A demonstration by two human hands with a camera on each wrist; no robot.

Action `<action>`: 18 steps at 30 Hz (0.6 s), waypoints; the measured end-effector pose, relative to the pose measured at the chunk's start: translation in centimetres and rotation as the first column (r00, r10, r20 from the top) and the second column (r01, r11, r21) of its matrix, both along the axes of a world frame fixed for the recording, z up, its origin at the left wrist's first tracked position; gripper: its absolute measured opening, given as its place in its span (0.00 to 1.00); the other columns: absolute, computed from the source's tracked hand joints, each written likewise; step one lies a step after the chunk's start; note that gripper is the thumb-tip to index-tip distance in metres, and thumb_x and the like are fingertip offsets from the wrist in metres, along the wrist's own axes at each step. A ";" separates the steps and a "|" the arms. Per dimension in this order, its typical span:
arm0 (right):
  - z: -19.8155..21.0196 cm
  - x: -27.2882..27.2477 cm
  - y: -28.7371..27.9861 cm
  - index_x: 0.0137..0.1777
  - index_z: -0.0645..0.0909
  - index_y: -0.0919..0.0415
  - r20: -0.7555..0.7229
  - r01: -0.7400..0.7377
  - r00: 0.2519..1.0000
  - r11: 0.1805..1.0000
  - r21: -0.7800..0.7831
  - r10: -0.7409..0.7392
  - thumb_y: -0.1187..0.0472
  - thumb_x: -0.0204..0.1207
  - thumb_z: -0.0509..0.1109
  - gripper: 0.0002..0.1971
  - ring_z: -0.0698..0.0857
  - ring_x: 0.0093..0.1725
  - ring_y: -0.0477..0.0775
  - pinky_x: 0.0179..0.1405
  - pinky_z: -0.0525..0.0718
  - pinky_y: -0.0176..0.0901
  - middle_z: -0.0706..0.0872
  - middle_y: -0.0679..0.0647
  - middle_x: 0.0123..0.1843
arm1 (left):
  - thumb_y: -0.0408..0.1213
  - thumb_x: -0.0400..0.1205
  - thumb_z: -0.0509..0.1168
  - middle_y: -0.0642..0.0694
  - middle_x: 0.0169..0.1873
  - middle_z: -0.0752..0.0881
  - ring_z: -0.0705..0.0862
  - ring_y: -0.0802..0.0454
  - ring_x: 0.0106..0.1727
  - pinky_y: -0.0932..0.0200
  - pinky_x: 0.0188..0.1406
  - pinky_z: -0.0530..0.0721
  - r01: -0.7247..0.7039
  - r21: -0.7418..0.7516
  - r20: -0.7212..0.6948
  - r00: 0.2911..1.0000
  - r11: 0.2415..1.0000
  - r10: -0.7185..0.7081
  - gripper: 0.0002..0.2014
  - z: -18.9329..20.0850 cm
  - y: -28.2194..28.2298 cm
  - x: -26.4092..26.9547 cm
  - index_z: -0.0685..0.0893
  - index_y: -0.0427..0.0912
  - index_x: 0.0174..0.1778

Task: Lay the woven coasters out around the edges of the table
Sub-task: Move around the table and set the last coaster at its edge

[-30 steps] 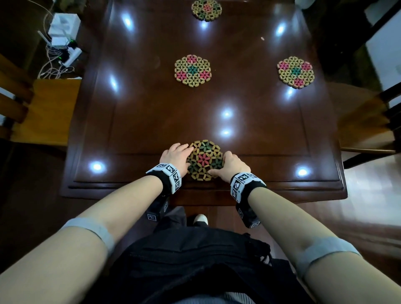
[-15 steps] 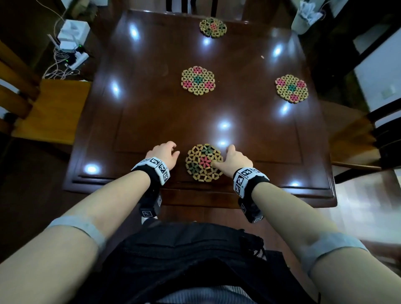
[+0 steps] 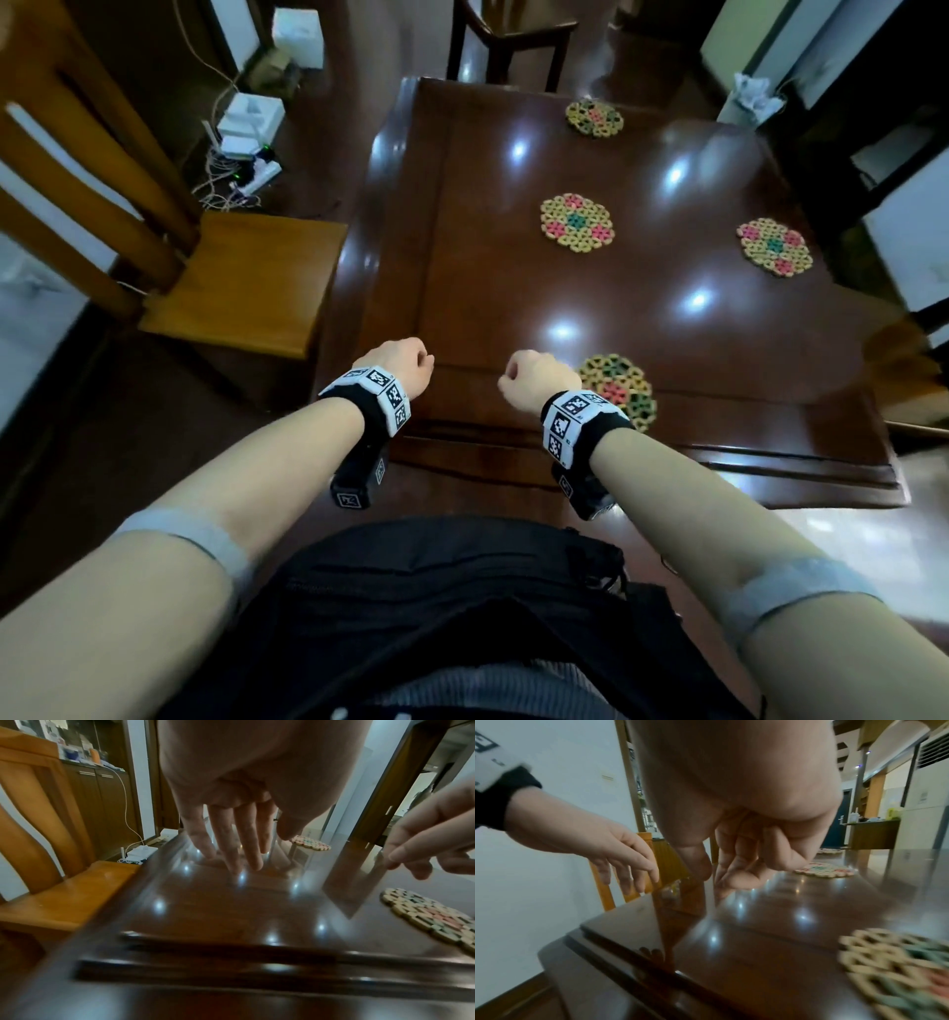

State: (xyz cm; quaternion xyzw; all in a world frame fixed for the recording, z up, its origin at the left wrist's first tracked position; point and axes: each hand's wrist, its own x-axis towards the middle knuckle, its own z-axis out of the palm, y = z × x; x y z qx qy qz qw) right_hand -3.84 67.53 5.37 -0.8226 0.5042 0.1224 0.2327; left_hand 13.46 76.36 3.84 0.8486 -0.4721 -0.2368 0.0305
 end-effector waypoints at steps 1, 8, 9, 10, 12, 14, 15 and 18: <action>0.1 2.1 1.7 0.53 0.83 0.51 -0.002 -0.015 1.000 1.000 0.010 0.015 0.52 0.73 0.62 0.12 0.86 0.54 0.63 0.49 0.80 0.46 0.88 0.56 0.55 | 0.50 0.84 0.53 0.45 0.48 0.88 0.81 0.45 0.41 0.54 0.39 0.77 0.007 0.005 0.007 1.000 1.000 -0.007 0.15 0.0 1.6 1.7 0.81 0.49 0.54; -0.5 13.4 10.6 0.55 0.82 0.52 -0.003 -0.124 0.992 0.983 0.139 0.125 0.50 0.75 0.62 0.14 0.86 0.52 0.61 0.47 0.82 0.47 0.87 0.55 0.55 | 0.50 0.84 0.52 0.44 0.50 0.87 0.85 0.41 0.48 0.51 0.43 0.81 -0.013 0.056 0.041 0.999 0.998 0.010 0.16 -0.5 10.9 12.1 0.82 0.48 0.53; -0.6 14.2 11.1 0.55 0.82 0.53 -0.006 -0.124 0.992 0.980 0.155 0.127 0.50 0.75 0.62 0.13 0.86 0.51 0.60 0.47 0.84 0.47 0.87 0.55 0.54 | 0.50 0.84 0.52 0.44 0.50 0.87 0.85 0.40 0.48 0.51 0.44 0.82 -0.016 0.064 0.035 0.999 0.998 0.013 0.16 -0.8 11.6 13.2 0.82 0.48 0.53; -0.8 15.1 11.6 0.54 0.82 0.53 -0.010 -0.124 0.992 0.979 0.163 0.127 0.50 0.75 0.62 0.13 0.87 0.50 0.60 0.47 0.84 0.48 0.88 0.55 0.54 | 0.51 0.84 0.52 0.44 0.50 0.87 0.85 0.40 0.48 0.50 0.45 0.82 -0.018 0.075 0.029 0.999 0.997 0.016 0.16 -0.9 12.3 14.3 0.82 0.48 0.54; -1.1 16.4 11.9 0.53 0.83 0.53 -0.022 -0.107 0.993 0.980 0.165 0.112 0.51 0.74 0.62 0.13 0.86 0.50 0.60 0.46 0.83 0.47 0.87 0.55 0.53 | 0.51 0.84 0.52 0.45 0.49 0.87 0.85 0.40 0.47 0.51 0.44 0.82 -0.016 0.085 0.023 1.000 0.996 0.014 0.16 -1.3 12.7 16.3 0.82 0.49 0.54; -1.4 17.7 11.5 0.53 0.83 0.53 -0.028 -0.083 0.996 0.984 0.161 0.089 0.51 0.74 0.63 0.12 0.86 0.50 0.60 0.44 0.82 0.45 0.87 0.55 0.54 | 0.51 0.84 0.51 0.45 0.46 0.87 0.84 0.41 0.44 0.52 0.41 0.80 -0.011 0.082 0.017 1.000 0.997 0.009 0.15 -1.6 12.3 18.1 0.81 0.49 0.50; -1.5 18.4 11.0 0.52 0.83 0.53 -0.036 -0.066 0.997 0.985 0.162 0.073 0.52 0.74 0.63 0.12 0.86 0.50 0.60 0.44 0.82 0.45 0.87 0.55 0.53 | 0.50 0.84 0.52 0.45 0.45 0.87 0.84 0.42 0.43 0.52 0.39 0.80 -0.006 0.081 0.009 1.000 0.997 0.005 0.15 -1.8 11.8 18.9 0.81 0.49 0.48; -2.1 20.9 8.9 0.55 0.83 0.55 -0.047 -0.023 0.998 0.984 0.177 0.032 0.53 0.76 0.63 0.13 0.87 0.51 0.60 0.46 0.84 0.47 0.88 0.56 0.54 | 0.51 0.84 0.52 0.46 0.44 0.87 0.84 0.42 0.43 0.53 0.38 0.80 0.018 0.080 -0.005 1.000 0.997 -0.018 0.15 -2.1 9.8 21.3 0.82 0.50 0.50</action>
